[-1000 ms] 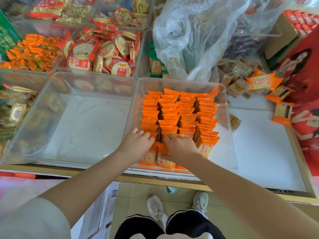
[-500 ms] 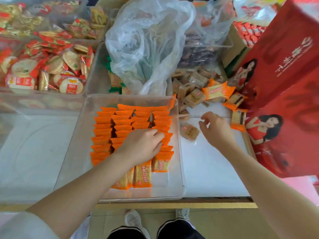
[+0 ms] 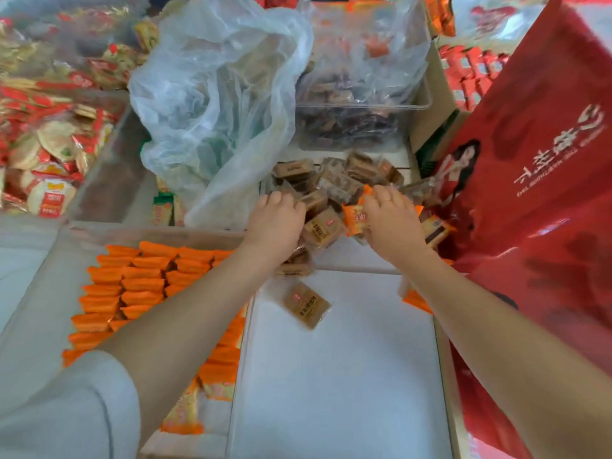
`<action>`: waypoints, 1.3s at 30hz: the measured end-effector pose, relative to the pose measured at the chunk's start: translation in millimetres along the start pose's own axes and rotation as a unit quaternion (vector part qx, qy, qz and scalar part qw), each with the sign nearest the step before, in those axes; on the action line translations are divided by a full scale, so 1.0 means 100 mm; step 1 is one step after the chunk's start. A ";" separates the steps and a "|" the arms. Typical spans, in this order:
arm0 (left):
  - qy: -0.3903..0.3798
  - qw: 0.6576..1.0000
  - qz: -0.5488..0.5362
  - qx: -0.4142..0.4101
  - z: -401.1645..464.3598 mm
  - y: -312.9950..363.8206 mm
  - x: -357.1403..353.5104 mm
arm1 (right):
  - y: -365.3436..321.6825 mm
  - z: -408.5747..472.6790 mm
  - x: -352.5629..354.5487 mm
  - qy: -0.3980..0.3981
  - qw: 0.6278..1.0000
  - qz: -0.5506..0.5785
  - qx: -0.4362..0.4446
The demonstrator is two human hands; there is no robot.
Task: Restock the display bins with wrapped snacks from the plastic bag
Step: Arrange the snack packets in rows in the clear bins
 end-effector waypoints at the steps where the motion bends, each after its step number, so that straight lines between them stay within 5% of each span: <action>1: -0.009 1.000 0.018 0.001 0.04 0.02 -0.07 | 0.03 0.02 -0.06 -0.007 1.000 -0.010 0.003; 10: -0.051 0.993 0.057 0.085 -0.02 -0.07 -0.30 | 0.33 -0.08 -0.32 -0.040 0.992 0.039 -0.111; 19: -0.086 0.993 0.046 0.073 -0.11 0.09 -0.34 | 0.46 -0.53 -0.59 -0.081 0.925 0.216 -0.302; 23: -0.010 0.996 -0.039 0.078 -0.22 0.15 0.13 | 0.45 -0.72 -0.58 -0.066 0.890 0.269 -0.362; 26: 0.103 0.978 -0.171 0.058 -0.46 0.12 0.55 | 0.40 -0.86 -0.46 -0.035 0.841 0.351 -0.410; 29: 0.110 0.931 -0.331 0.106 -0.73 -0.01 0.74 | 0.22 -0.95 -0.23 -0.023 0.784 0.460 -0.417; 34: 0.103 0.846 -0.461 0.248 -1.29 -0.39 0.85 | -0.53 -1.03 0.20 -0.159 0.599 0.694 -0.368; 39: 0.106 0.755 -0.516 0.391 -2.02 -0.98 0.79 | -1.34 -1.12 0.45 -0.257 0.446 0.782 -0.352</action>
Point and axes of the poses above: each hand's wrist, its own z-axis towards the middle knuckle, its own x-axis out of the back of the hand, y = z × x, the point moved 10 cm from there along z, towards the middle knuckle, and after that the axes turned 15 degrees about y, right-handed, at the moved point
